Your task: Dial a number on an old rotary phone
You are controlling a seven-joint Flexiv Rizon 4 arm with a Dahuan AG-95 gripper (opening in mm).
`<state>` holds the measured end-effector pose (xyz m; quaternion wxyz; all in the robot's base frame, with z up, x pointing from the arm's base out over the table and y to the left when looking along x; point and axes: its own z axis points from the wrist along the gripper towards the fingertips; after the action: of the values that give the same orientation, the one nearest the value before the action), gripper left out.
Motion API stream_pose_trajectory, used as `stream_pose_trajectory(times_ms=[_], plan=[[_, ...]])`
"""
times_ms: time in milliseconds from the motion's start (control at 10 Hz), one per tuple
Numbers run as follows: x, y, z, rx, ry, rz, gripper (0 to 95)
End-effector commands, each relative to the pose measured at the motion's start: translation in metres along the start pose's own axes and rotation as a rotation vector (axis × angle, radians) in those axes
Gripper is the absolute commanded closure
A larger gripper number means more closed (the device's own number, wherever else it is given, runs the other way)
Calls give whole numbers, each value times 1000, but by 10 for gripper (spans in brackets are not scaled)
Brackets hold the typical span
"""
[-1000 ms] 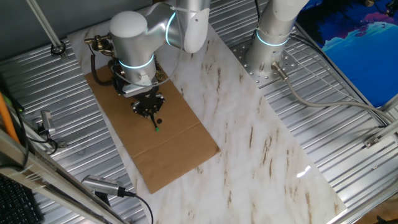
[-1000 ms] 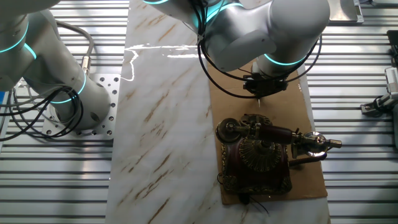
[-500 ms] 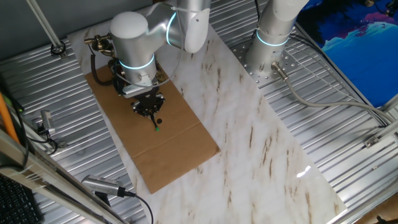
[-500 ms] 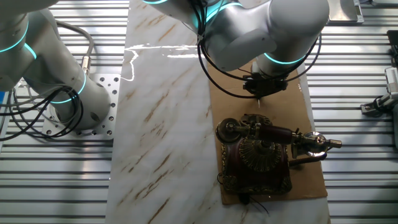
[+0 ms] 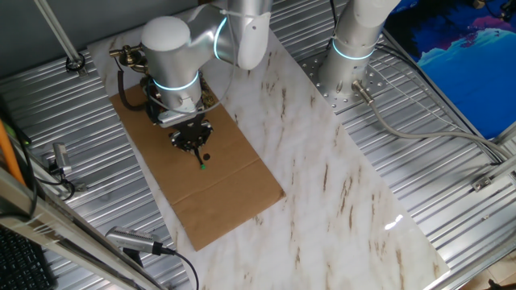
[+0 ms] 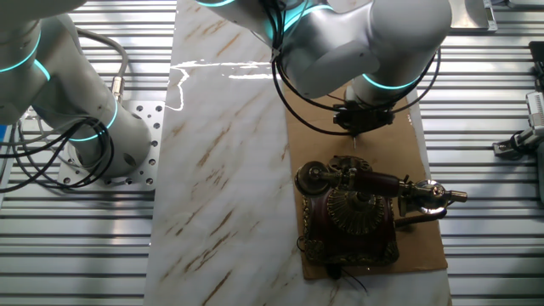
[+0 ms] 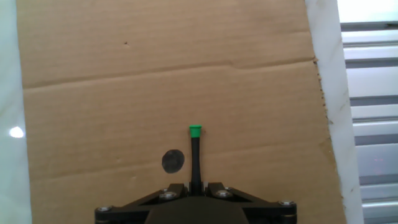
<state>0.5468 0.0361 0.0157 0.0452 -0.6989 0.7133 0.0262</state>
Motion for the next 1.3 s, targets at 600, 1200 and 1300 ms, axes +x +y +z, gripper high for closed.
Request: stream_pose_trajectory(times_ms=[600, 1200, 1300], plan=[[0, 0, 0, -49, 286, 100, 570], [7, -4, 5, -41, 420, 112, 570], [6, -3, 4, -43, 416, 120, 570]])
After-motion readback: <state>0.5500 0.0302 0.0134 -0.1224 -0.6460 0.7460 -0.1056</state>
